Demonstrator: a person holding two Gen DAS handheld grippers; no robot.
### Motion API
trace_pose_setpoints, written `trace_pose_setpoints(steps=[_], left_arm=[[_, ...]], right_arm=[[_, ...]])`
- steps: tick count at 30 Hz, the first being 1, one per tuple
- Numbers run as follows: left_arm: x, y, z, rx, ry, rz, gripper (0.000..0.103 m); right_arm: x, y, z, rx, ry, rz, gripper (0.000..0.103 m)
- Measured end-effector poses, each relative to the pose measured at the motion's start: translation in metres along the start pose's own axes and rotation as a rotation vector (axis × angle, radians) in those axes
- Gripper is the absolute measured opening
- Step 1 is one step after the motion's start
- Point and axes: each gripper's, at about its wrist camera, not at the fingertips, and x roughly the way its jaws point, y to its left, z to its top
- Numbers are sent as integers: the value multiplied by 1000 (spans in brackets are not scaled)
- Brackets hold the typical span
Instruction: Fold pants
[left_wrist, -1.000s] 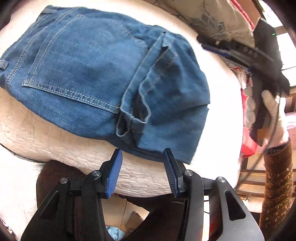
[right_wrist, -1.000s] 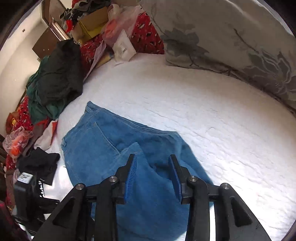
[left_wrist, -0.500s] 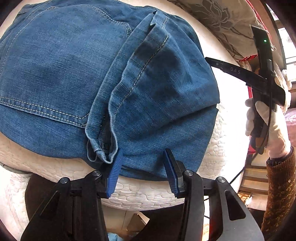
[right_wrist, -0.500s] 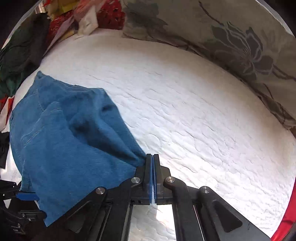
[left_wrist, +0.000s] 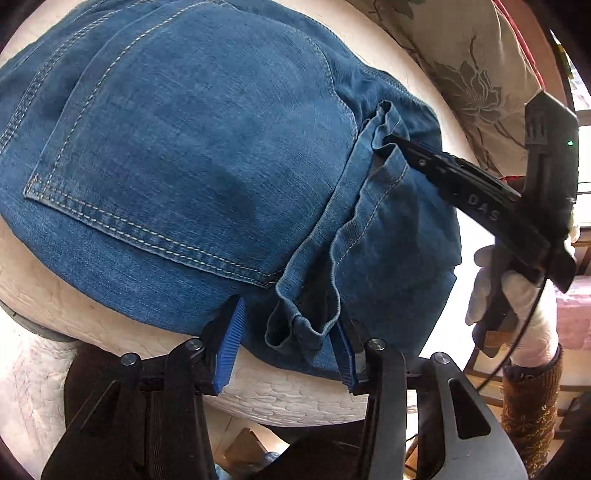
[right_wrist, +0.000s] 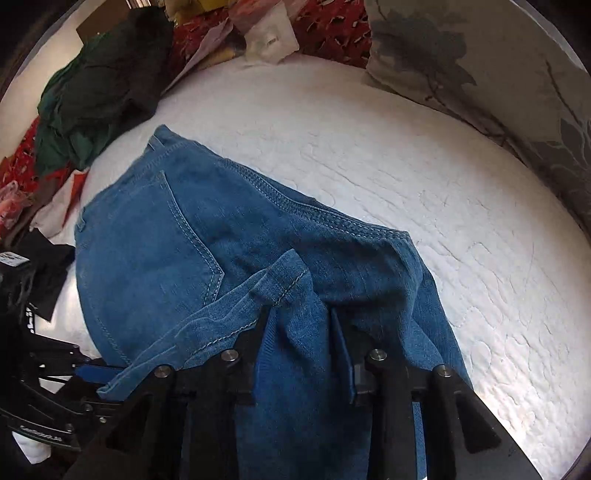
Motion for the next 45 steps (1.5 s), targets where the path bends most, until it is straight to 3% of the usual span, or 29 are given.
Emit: trace_pose_setpoints(steps=[4, 7, 8, 12, 15, 16, 17, 18, 21, 25, 28, 32, 35, 39, 42, 45], left_arm=[[-14, 3, -4, 26, -8, 4, 44], [-21, 2, -12, 27, 5, -47, 44], [-23, 1, -16, 30, 13, -70, 44], [-12, -39, -35, 129, 65, -127, 44], [11, -80, -50, 242, 122, -116, 44], [4, -72, -71, 279, 131, -102, 44], [13, -82, -73, 309, 135, -72, 44], [24, -87, -73, 320, 142, -40, 44], [56, -80, -72, 263, 221, 4, 44], [66, -66, -69, 218, 256, -37, 43], [54, -57, -70, 217, 269, -70, 43], [13, -37, -72, 253, 202, -88, 43], [-28, 13, -57, 127, 104, -140, 43], [-75, 118, -27, -198, -61, -246, 44], [-88, 181, -19, -406, -150, -350, 48], [-84, 211, -11, -509, -170, -412, 53]], right_arm=[[-40, -21, -3, 93, -65, 92, 33], [-71, -56, -27, 202, -69, 52, 38], [-78, -67, -40, 238, -67, 32, 44], [-76, -103, -85, 402, -28, 6, 46], [-62, -115, -108, 561, -61, 88, 46], [-57, -117, -112, 600, -86, 125, 45], [-52, -117, -114, 623, -113, 160, 30], [-49, -115, -112, 626, -132, 175, 14], [-52, -112, -93, 579, -179, 98, 8], [-43, -122, -75, 558, -146, 17, 8], [-44, -121, -75, 564, -134, 17, 14], [-71, -121, -79, 589, -169, 32, 23], [-90, -115, -71, 578, -187, 18, 33], [-99, -92, -43, 543, -191, 19, 41], [-93, -67, -14, 524, -192, 49, 42], [-80, -36, 17, 496, -172, 92, 42]])
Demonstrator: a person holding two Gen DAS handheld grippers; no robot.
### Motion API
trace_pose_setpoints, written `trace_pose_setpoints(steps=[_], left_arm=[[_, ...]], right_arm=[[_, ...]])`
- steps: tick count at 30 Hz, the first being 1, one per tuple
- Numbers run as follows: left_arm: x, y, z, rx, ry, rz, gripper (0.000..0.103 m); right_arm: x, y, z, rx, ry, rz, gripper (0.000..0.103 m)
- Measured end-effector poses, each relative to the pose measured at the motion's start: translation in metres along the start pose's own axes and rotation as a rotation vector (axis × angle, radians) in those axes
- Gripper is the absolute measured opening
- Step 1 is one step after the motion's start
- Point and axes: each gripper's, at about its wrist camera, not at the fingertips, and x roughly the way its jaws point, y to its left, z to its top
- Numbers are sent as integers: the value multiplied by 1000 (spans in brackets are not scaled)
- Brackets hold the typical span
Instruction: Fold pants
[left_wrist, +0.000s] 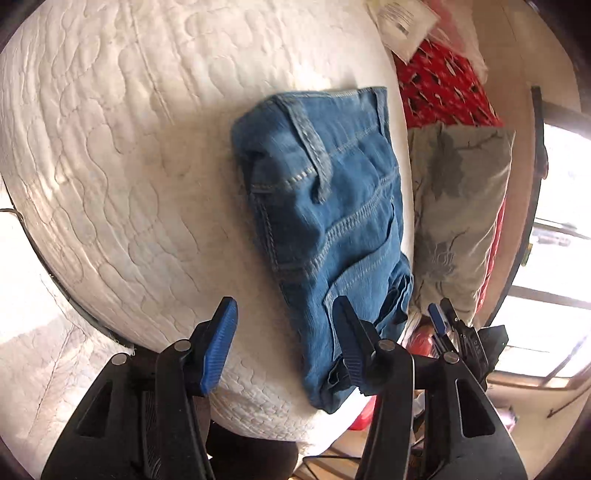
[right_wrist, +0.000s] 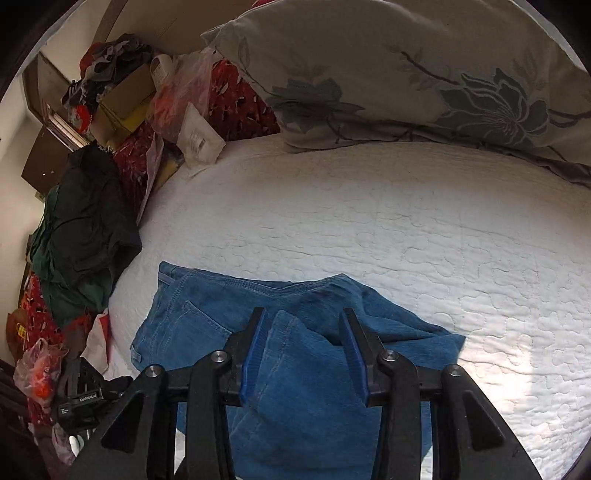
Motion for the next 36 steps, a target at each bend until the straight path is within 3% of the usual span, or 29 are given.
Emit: trace_pose_setpoints(steps=[4, 8, 12, 17, 22, 23, 25, 27, 30, 36], left_arm=[[14, 15, 6, -97, 23, -101, 53], [8, 11, 20, -89, 34, -139, 61], [5, -1, 31, -83, 33, -176, 62], [4, -8, 37, -67, 17, -173, 62], [8, -11, 42, -72, 12, -163, 62], [9, -12, 43, -76, 15, -159, 62], [10, -15, 45, -64, 8, -138, 52], [12, -18, 44, -31, 2, -92, 31], [8, -25, 39, 26, -21, -44, 20], [-15, -74, 6, 257, -129, 47, 20]], right_arm=[[33, 63, 15, -114, 63, 8, 42], [72, 124, 30, -269, 116, -17, 52], [126, 171, 43, -380, 200, -7, 54], [199, 218, 45, -504, 304, -34, 54], [242, 244, 30, -661, 382, -76, 54], [243, 248, 27, -704, 379, -88, 53], [238, 253, 25, -748, 371, -73, 35], [228, 251, 25, -761, 352, -84, 18], [204, 247, 26, -730, 291, -47, 16], [136, 229, 27, -619, 184, 59, 15]])
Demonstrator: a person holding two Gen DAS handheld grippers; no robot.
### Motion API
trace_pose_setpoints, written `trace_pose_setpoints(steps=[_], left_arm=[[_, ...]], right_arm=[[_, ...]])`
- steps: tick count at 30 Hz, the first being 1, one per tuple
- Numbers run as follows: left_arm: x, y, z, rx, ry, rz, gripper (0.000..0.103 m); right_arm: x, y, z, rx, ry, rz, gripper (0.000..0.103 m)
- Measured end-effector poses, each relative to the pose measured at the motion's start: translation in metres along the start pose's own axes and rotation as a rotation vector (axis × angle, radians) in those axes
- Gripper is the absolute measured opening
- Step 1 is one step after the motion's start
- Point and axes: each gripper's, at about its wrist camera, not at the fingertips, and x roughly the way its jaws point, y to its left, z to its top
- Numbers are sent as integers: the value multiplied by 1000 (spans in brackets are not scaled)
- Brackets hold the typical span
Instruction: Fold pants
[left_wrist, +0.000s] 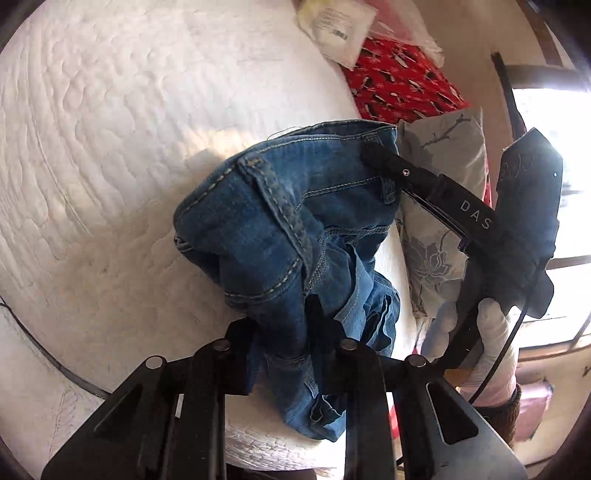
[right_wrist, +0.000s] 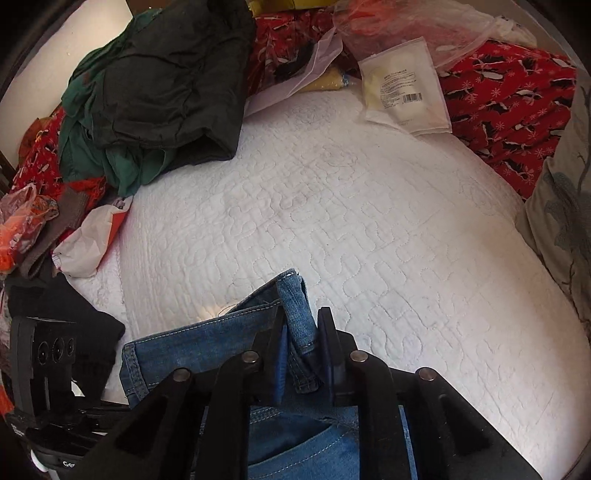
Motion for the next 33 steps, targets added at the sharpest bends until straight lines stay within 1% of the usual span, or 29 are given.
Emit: trace_pose_setpoints(steps=[3, 6, 10, 13, 14, 16, 17, 18, 20, 21, 22, 24, 26, 28, 30, 31, 32, 33], left_arm=[[-13, -39, -17, 142, -48, 40, 20], [-19, -80, -39, 280, -74, 59, 20], [-12, -136, -77, 487, -77, 99, 20], [12, -173, -115, 659, -48, 139, 20], [25, -184, -130, 714, -25, 157, 20], [58, -198, -161, 815, 46, 202, 20], [77, -203, -176, 864, 80, 244, 20], [96, -204, -192, 920, 108, 297, 20], [130, -201, -216, 1002, 164, 408, 20], [141, -197, -223, 1020, 189, 446, 20], [146, -193, -227, 1024, 204, 465, 20], [140, -187, -228, 1022, 217, 458, 20], [125, -184, -227, 1019, 222, 439, 20], [104, -177, -222, 987, 238, 396, 20], [85, -167, -212, 915, 263, 344, 20], [76, -159, -204, 870, 263, 326, 20], [67, -151, -198, 822, 259, 314, 20], [62, -143, -190, 769, 257, 308, 20]], right_arm=[[-43, -12, -14, 64, -82, 34, 15], [-87, -30, -38, 142, -172, 79, 15], [-139, -67, -92, 259, -274, 110, 15], [-167, -106, -150, 379, -334, 115, 15], [-173, -119, -173, 428, -348, 107, 15], [-178, -149, -220, 543, -361, 92, 15], [-177, -162, -245, 601, -356, 64, 15], [-175, -175, -268, 653, -340, 30, 19], [-166, -193, -310, 743, -276, -42, 19], [-164, -199, -328, 777, -246, -71, 19], [-163, -202, -343, 801, -230, -81, 19], [-170, -206, -368, 836, -245, -89, 19], [-180, -210, -381, 876, -283, -74, 21], [-189, -213, -386, 912, -328, -40, 29], [-192, -213, -382, 942, -378, 14, 49], [-191, -213, -378, 951, -402, 39, 54], [-187, -211, -372, 960, -419, 68, 63], [-181, -210, -367, 972, -428, 102, 65]])
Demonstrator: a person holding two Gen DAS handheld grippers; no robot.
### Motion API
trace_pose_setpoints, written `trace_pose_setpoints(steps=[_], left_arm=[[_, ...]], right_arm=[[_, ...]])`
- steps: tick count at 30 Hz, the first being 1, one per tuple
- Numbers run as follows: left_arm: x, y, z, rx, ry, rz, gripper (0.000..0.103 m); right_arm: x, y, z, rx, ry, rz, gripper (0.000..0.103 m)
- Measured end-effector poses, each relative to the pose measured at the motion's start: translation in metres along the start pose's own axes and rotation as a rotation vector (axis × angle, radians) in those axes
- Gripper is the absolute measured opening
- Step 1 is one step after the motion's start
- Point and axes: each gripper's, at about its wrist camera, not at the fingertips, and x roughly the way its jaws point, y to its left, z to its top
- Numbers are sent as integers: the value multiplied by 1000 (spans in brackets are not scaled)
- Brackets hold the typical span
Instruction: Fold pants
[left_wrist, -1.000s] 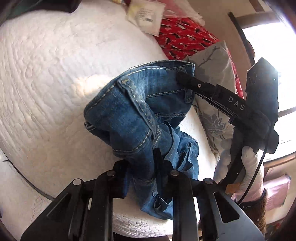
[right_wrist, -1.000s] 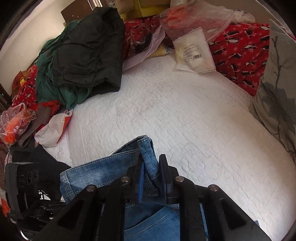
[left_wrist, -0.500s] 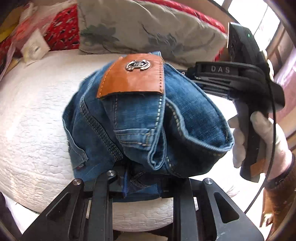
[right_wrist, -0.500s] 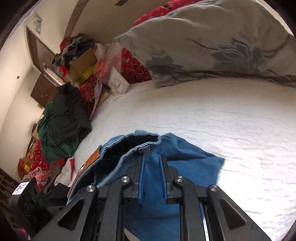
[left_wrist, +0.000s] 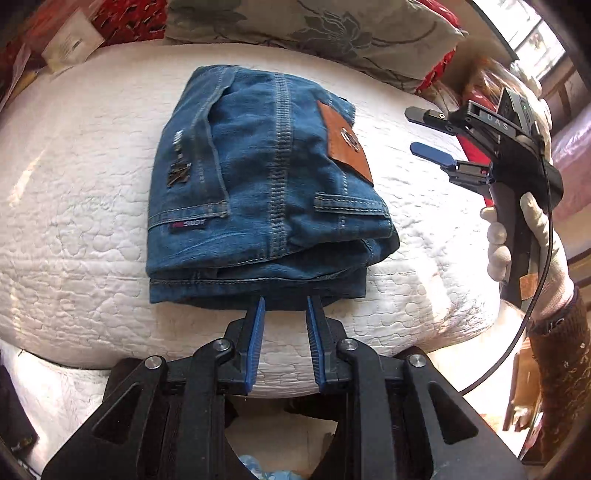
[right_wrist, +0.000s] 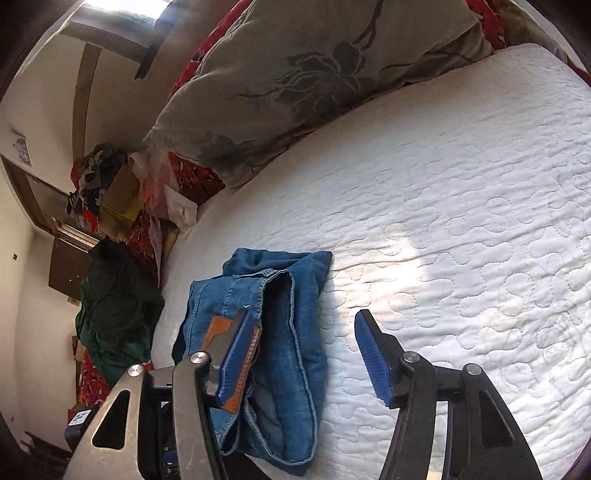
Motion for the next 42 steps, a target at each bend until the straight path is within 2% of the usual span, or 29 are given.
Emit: trace_pose_setpoints(steps=[3, 7, 8, 10, 12, 15, 17, 19, 22, 24, 26, 28, 30, 31, 32, 34, 37, 38, 39, 41, 42], left_arm=[[10, 31, 6, -139, 49, -28, 21], [26, 43, 22, -210, 93, -47, 21], [28, 42, 25, -217, 101, -56, 21], [29, 38, 28, -222, 114, -81, 21], [24, 32, 26, -213, 106, -136, 21], [22, 18, 26, -184, 93, -170, 21], [34, 11, 30, -203, 117, -190, 21], [50, 9, 38, -245, 147, -207, 21], [62, 17, 48, -316, 181, -220, 21], [56, 17, 47, -341, 177, -248, 21], [55, 15, 44, -344, 181, -262, 21], [66, 11, 39, -326, 200, -244, 21], [86, 8, 41, -334, 243, -226, 21], [86, 8, 39, -336, 244, -233, 21], [80, 7, 38, -319, 233, -245, 21], [62, 4, 34, -257, 224, -240, 21], [32, 14, 23, -211, 167, -237, 21], [26, 21, 23, -222, 147, -233, 21], [22, 30, 25, -247, 126, -235, 21], [28, 45, 37, -328, 97, -223, 21], [35, 56, 42, -378, 96, -248, 21]], right_arm=[[30, 7, -2, 44, 33, 32, 65], [66, 21, -5, 79, 37, 32, 65], [71, 28, -5, 51, 35, 16, 60], [75, 42, -3, -26, 46, -69, 60], [66, 49, -3, -62, 23, -105, 62], [50, 45, -4, -53, 21, -42, 62], [53, 39, -6, -6, 71, 36, 62], [67, 35, -8, 11, 126, 59, 62], [79, 31, -8, 9, 144, 56, 23], [61, 31, -4, 12, 78, 130, 10], [37, 29, -5, 4, 16, 166, 6], [34, 15, -7, 7, 23, 118, 6], [48, -4, -14, 22, 75, 15, 6], [55, -9, -18, 15, 101, -50, 6], [57, -12, -21, 4, 105, -81, 10], [48, -15, -22, 26, 80, -43, 10], [17, 1, -8, -17, -36, -27, 11], [9, 13, -2, -60, -60, -10, 16], [8, 27, 3, -101, -58, 11, 30], [19, 61, 12, -190, -23, 27, 49], [27, 79, 14, -245, -4, 27, 49]])
